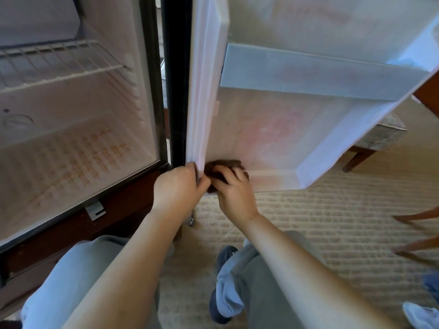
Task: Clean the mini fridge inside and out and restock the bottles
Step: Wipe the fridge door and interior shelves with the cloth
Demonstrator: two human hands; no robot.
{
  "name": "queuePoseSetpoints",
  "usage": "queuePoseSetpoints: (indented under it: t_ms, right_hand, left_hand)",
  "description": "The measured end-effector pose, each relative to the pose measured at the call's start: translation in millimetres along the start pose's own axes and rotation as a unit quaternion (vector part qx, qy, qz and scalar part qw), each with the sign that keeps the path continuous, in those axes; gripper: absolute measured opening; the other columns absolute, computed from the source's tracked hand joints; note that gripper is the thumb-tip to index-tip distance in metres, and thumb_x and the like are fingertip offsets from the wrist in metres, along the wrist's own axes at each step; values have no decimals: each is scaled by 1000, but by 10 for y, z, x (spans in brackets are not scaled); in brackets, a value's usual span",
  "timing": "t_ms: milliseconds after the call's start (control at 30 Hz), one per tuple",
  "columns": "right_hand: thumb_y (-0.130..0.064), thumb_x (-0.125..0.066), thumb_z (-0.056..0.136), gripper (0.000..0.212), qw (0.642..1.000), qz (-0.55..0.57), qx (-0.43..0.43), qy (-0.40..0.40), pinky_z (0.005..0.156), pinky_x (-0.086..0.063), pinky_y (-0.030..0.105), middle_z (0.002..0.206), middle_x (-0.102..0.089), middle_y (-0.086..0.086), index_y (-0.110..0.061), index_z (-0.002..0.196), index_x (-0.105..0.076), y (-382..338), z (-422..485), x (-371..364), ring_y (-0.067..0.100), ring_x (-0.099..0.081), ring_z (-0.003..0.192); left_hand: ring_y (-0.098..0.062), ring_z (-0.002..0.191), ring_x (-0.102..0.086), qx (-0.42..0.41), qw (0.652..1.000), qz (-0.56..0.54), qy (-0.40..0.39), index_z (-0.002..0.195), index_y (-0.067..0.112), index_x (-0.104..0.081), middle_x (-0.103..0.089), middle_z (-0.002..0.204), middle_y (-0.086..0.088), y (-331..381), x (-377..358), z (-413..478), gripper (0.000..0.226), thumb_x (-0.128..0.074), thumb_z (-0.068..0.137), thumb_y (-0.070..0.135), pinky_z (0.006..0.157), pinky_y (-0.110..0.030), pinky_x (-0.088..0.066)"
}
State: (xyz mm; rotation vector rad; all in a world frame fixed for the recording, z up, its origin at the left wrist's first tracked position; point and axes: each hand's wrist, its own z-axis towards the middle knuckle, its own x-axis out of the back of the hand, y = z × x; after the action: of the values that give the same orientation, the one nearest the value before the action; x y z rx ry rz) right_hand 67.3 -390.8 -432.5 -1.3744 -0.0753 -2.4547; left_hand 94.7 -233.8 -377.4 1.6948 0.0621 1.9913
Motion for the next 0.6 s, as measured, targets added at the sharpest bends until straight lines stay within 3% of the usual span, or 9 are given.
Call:
queuePoseSetpoints:
  t_ms: [100,167,233,300,400,467,533,600]
  right_hand:
    - [1,-65,77,28,999,26,10,16,82,-47,38,109,-65,8,-12,100,-75,-11,66,126,28,-49,100]
    - [0,-56,86,21,994,33,48,88,77,-49,40,101,-66,14,-7,93,-75,58,227,374,29,-49,93]
    - [1,-49,91,28,982,29,51,179,81,-46,37,98,-65,17,-6,94,-76,121,442,720,31,-50,87]
    - [7,-51,83,33,966,16,16,256,86,-44,36,101,-62,17,-8,100,-75,198,623,1022,33,-52,88]
    - [10,-52,77,40,950,17,-26,310,87,-48,42,107,-55,13,-9,106,-73,255,664,1096,35,-55,93]
    - [4,-52,85,33,970,-1,1,245,85,-48,39,108,-56,12,-11,107,-73,244,436,838,34,-55,89]
    - [1,-52,87,31,992,-31,15,120,76,-51,40,107,-60,11,-11,105,-73,262,90,488,34,-55,87]
    - [5,-52,81,38,999,-33,-33,23,72,-53,43,110,-62,12,-11,108,-72,299,-204,264,32,-54,94]
  left_hand:
    - [-20,52,-50,-4,1000,1,-7,87,13,-56,-48,61,2,-10,24,-11,26,-48,90,37,43,-25,-27]
    - [-21,51,-48,-1,1000,2,-11,82,15,-50,-42,57,5,-22,33,-9,23,-49,91,35,43,-24,-25]
    - [-21,49,-49,1,1000,-5,-7,78,15,-48,-42,56,5,-40,27,-8,23,-51,91,33,42,-23,-27]
    - [-21,46,-49,-7,1000,-11,1,76,14,-50,-46,55,3,-51,17,-18,23,-52,90,31,41,-22,-30]
    - [-21,41,-46,-19,999,-14,24,72,12,-50,-48,53,-1,-62,11,-39,23,-55,88,27,40,-20,-27]
    - [-20,40,-46,-25,999,-12,27,72,12,-51,-49,53,-1,-64,12,-43,22,-56,88,27,39,-19,-26]
    - [-20,42,-48,-25,999,-9,23,75,12,-52,-51,55,-1,-69,7,-45,22,-54,89,28,40,-22,-33]
    - [-21,44,-50,-28,999,-13,26,76,11,-54,-52,56,-2,-68,3,-46,22,-54,89,29,41,-24,-37]
